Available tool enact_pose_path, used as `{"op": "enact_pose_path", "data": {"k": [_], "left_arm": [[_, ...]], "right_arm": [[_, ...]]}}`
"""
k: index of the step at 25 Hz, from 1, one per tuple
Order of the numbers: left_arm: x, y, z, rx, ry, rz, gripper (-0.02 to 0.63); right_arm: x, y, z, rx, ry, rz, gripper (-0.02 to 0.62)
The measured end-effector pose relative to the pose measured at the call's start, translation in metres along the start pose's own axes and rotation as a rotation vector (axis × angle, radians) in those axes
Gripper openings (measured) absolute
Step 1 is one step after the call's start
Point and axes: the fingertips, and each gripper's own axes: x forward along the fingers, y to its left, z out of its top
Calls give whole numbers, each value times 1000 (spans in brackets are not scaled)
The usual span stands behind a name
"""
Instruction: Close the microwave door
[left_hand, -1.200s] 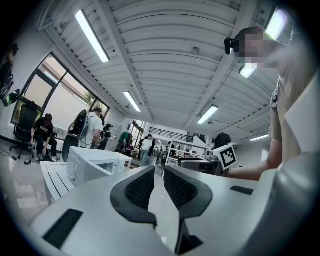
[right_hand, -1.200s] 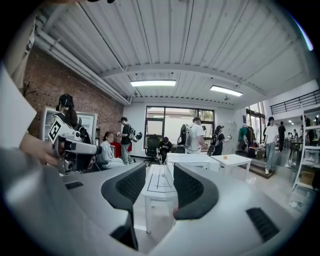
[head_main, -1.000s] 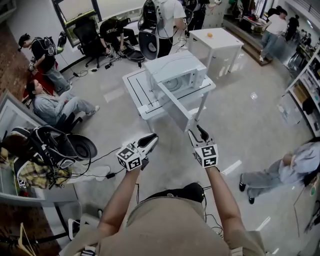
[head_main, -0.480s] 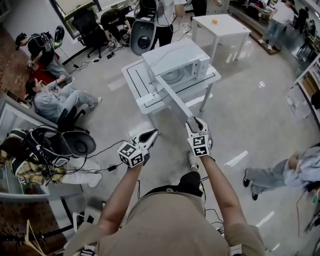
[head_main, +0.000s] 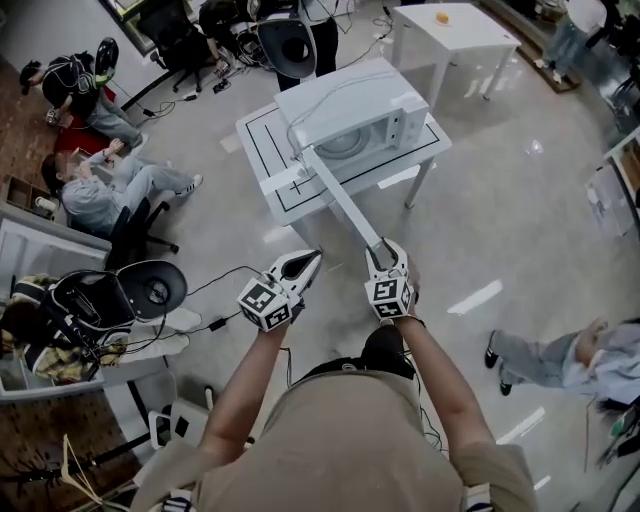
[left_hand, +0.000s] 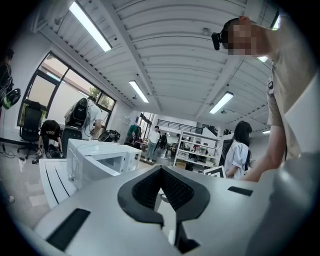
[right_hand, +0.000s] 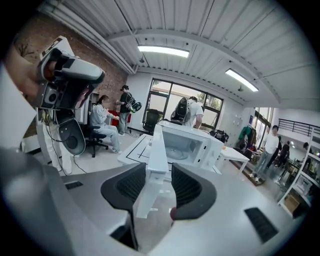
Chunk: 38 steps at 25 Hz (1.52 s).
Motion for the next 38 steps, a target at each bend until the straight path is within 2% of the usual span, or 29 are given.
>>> {"op": "enact_pose_path", "data": {"k": [6, 11, 22, 31, 38], "left_arm": [[35, 10, -3, -42, 3, -11, 5], [57, 18, 6, -36, 11, -7, 5], [116, 30, 8, -47, 40, 19, 5], [178, 79, 13, -56, 49, 53, 5], [200, 65, 21, -37, 30, 104, 5]], "right_arm": [[11, -13, -6, 6, 13, 48, 166], [14, -29, -5, 3, 9, 71, 166], [31, -99, -18, 21, 18, 76, 166], [100, -152, -22, 6, 25, 116, 166], [95, -189, -22, -22, -4, 149, 166]]}}
